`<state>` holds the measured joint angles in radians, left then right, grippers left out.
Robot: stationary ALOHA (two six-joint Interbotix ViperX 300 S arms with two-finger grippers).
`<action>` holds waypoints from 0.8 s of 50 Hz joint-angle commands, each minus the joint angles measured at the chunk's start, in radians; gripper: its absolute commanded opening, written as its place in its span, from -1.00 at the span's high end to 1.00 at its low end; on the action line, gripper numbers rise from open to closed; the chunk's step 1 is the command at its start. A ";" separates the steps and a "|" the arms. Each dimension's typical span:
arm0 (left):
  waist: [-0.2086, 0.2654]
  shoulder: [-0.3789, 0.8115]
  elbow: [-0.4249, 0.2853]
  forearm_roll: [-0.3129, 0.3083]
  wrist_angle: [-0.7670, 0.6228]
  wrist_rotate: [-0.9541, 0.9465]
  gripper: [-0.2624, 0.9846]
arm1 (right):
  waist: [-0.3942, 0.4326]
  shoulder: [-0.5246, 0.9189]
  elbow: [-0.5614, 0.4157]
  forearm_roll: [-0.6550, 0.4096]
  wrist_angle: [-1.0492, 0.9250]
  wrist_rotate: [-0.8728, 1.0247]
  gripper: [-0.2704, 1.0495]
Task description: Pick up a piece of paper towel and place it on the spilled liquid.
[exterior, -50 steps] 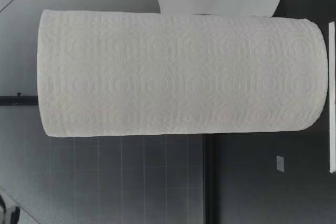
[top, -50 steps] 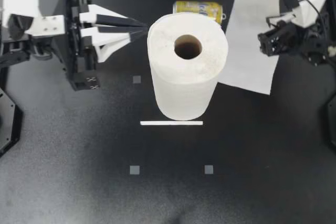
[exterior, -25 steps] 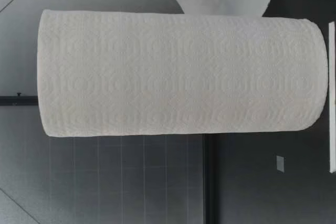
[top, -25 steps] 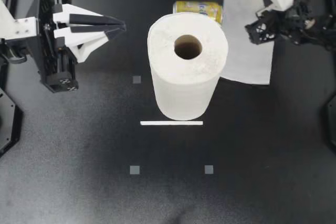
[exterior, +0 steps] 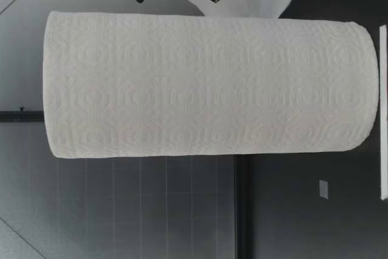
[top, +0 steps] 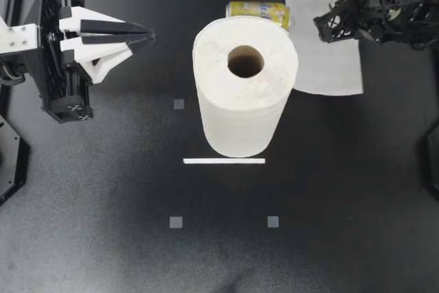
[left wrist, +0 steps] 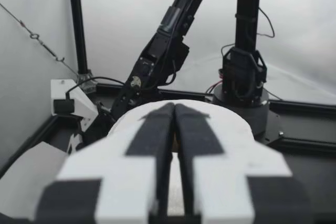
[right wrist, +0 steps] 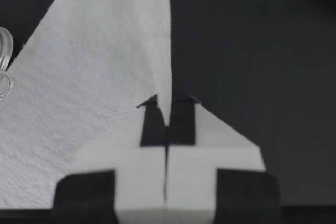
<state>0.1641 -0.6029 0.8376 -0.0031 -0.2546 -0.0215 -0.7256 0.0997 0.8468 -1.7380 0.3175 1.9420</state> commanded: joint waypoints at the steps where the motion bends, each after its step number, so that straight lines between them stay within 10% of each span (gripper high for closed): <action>1: -0.002 -0.011 -0.009 0.000 -0.005 0.000 0.35 | -0.008 -0.011 -0.020 0.003 0.005 0.000 0.72; 21: -0.002 -0.014 -0.006 0.002 -0.005 0.002 0.35 | -0.008 -0.023 -0.020 0.028 0.034 -0.008 -0.43; 40: -0.002 -0.014 -0.008 0.000 -0.005 0.002 0.35 | -0.008 -0.077 0.018 0.067 0.173 -0.083 -0.43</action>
<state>0.1641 -0.6075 0.8406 -0.0046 -0.2546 -0.0215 -0.7256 0.0675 0.8652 -1.6935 0.4633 1.8822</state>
